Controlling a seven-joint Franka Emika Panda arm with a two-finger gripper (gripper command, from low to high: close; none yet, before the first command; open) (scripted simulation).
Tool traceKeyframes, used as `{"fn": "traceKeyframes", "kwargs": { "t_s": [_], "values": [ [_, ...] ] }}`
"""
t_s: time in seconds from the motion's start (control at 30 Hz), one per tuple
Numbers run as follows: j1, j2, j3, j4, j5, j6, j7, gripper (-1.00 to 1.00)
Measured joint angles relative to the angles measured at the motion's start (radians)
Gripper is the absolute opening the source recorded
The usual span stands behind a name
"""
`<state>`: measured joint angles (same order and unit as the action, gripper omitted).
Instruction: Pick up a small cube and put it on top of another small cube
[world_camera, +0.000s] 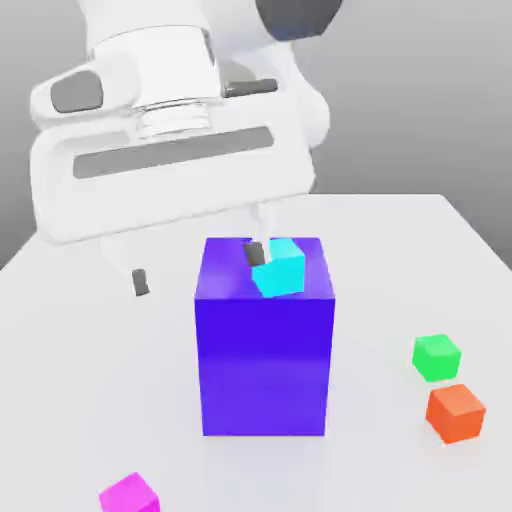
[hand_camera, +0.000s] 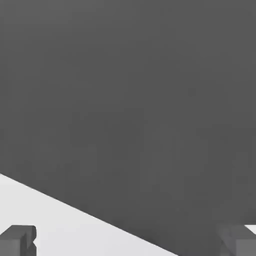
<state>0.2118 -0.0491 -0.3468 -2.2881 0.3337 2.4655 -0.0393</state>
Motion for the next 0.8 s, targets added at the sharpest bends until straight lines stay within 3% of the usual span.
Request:
{"fn": "traceKeyframes", "kwargs": {
  "t_s": [0.23,0.47,0.57,0.6,0.8],
  "values": [
    [-0.047,0.233,0.003,-0.001,0.038,0.073,-0.233,0.00],
    [-0.090,0.430,-0.009,-0.007,-0.032,0.178,-0.379,0.00],
    [-0.134,0.539,0.043,0.017,0.018,0.256,-0.431,0.00],
    [-0.155,0.571,0.066,0.025,0.030,0.281,-0.441,-1.00],
    [-0.164,0.587,0.077,0.029,0.039,0.291,-0.448,-1.00]
  ]
}}
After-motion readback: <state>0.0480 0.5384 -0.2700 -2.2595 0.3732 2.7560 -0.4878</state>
